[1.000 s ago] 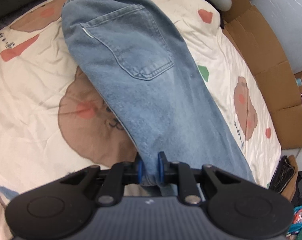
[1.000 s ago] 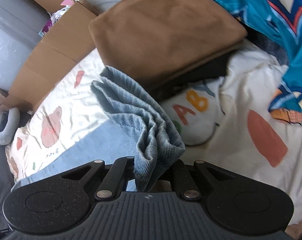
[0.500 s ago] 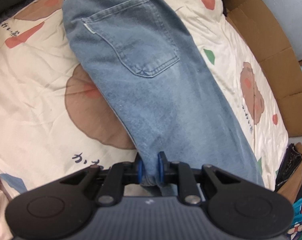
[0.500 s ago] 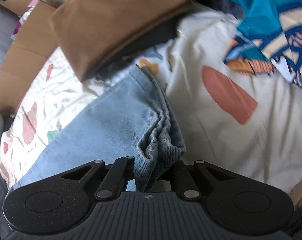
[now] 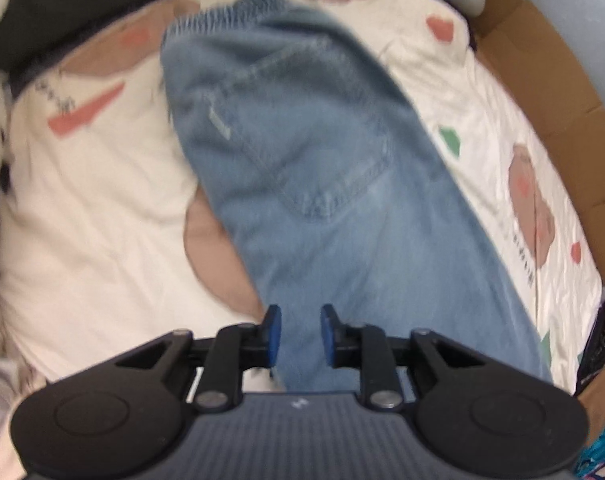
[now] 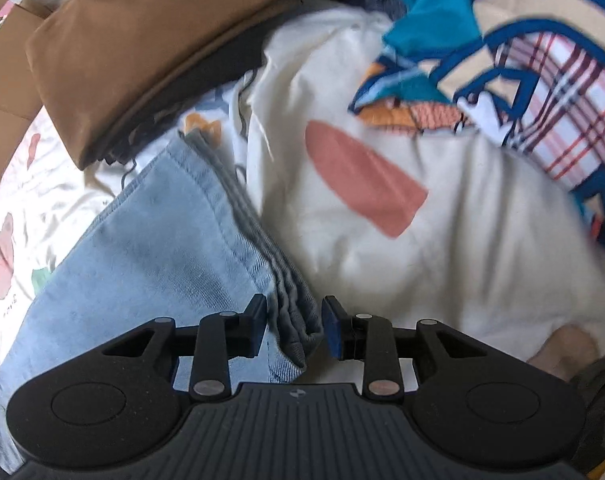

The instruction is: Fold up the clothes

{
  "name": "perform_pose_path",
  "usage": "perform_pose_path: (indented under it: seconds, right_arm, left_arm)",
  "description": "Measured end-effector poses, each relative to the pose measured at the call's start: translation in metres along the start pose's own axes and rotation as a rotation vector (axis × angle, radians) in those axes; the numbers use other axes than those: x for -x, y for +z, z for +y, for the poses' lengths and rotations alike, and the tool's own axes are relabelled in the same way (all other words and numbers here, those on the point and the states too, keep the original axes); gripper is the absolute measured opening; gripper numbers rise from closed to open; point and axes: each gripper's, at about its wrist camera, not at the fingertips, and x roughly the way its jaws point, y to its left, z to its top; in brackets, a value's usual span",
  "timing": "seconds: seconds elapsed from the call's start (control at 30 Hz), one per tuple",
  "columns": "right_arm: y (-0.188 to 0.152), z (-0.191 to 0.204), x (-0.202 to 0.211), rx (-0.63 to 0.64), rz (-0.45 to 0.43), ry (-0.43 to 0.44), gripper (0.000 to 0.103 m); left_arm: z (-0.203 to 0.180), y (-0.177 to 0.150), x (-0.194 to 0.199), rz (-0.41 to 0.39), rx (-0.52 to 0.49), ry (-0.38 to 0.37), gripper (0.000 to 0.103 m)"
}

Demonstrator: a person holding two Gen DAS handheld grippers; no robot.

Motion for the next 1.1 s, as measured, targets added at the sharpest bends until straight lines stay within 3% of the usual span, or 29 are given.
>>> perform_pose_path:
  seconds: [0.1, 0.33, 0.57, 0.63, 0.73, 0.8, 1.1]
  right_arm:
    - [0.006, 0.004, 0.006, 0.031, -0.028, 0.004, 0.037]
    - [0.030, 0.025, 0.016, 0.144, -0.104, 0.006, 0.037]
    - [0.049, 0.044, 0.014, 0.204, -0.142, 0.015, 0.037]
    - [0.053, 0.050, 0.012, 0.225, -0.145, 0.023, 0.038]
    - [0.057, 0.062, 0.004, 0.280, -0.133, 0.017, 0.039]
    - [0.059, 0.070, -0.003, 0.333, -0.124, 0.011, 0.039]
    - [0.070, 0.092, -0.032, 0.479, -0.092, -0.052, 0.043]
  left_arm:
    - [-0.005, 0.019, 0.005, -0.059, -0.025, -0.001, 0.034]
    - [-0.027, 0.076, 0.000, -0.182, -0.081, 0.022, 0.035]
    - [-0.040, 0.130, -0.019, -0.269, -0.049, 0.005, 0.040]
    - [-0.043, 0.140, -0.027, -0.282, -0.036, 0.004, 0.046]
    - [-0.044, 0.153, -0.040, -0.301, 0.009, -0.012, 0.062]
    - [-0.043, 0.161, -0.050, -0.308, 0.049, -0.039, 0.066]
    - [-0.035, 0.186, -0.091, -0.313, 0.248, -0.069, 0.062]
